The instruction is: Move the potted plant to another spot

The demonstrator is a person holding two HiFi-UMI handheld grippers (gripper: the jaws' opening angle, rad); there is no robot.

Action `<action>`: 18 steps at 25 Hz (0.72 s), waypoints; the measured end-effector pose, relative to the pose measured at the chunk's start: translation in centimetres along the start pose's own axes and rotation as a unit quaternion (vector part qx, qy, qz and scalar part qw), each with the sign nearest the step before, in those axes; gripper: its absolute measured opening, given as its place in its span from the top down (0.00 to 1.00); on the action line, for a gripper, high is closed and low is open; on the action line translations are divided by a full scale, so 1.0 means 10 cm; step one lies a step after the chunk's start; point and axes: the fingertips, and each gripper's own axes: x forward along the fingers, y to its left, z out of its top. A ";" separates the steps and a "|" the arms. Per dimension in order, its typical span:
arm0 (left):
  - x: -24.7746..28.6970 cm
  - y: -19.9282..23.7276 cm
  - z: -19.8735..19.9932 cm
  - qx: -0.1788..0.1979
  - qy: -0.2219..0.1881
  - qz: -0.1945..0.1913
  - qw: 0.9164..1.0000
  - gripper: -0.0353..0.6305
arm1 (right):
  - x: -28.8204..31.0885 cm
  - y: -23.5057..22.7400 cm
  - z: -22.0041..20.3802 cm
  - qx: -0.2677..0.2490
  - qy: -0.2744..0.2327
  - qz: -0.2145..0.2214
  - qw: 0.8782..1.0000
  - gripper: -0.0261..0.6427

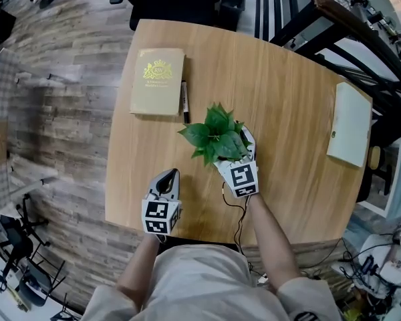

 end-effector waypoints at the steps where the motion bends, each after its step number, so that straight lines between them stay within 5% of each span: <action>1: 0.00 0.00 0.01 0.004 0.000 -0.001 1.000 0.93 | 0.01 0.00 0.01 -0.003 -0.001 -0.002 1.000 0.18; 18: -0.09 -0.07 0.06 0.018 -0.013 -0.010 1.000 0.93 | -0.21 0.24 0.07 0.013 -0.016 -0.002 1.000 0.20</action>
